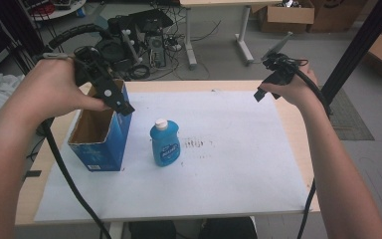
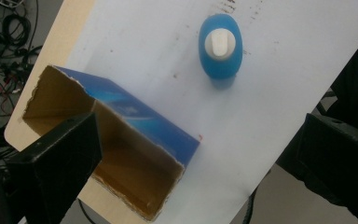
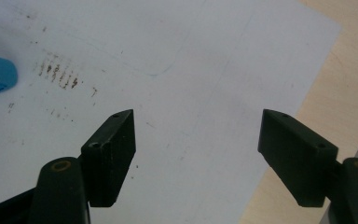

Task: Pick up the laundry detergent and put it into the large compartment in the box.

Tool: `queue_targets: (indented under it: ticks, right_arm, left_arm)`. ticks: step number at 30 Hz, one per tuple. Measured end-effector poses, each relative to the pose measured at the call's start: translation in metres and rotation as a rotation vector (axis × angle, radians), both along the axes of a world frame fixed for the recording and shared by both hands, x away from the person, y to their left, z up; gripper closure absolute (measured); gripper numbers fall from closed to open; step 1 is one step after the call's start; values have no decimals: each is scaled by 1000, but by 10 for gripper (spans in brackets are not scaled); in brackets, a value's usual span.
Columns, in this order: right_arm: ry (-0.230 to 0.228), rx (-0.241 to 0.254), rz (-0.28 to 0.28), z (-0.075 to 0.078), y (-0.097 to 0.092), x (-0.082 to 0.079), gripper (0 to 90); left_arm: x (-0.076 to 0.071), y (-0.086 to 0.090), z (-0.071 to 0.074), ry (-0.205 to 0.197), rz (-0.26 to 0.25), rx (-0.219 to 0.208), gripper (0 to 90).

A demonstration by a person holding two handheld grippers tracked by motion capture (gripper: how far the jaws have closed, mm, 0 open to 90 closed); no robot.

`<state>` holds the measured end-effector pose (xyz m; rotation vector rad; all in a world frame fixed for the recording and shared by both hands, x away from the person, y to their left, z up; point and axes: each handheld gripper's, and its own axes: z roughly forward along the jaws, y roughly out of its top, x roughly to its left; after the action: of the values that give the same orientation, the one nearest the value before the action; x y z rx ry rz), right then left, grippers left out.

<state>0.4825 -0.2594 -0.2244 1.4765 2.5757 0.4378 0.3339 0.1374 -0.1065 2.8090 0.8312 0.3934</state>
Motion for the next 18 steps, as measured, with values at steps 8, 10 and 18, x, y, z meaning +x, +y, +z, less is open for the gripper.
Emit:
queue_targets:
  ticks: [8,10,18]
  right_arm:
    - [-5,4,-1,-2,-2,0,277]
    - [-1,-5,5,-3,-2,0,276]
    - [-10,-6,15,-2,-1,-2,273]
  left_arm:
    - [4,-7,-3,4,0,9,6]
    - [5,-9,-5,1,6,15,7]
    - [9,-21,-19,32,6,19,4]
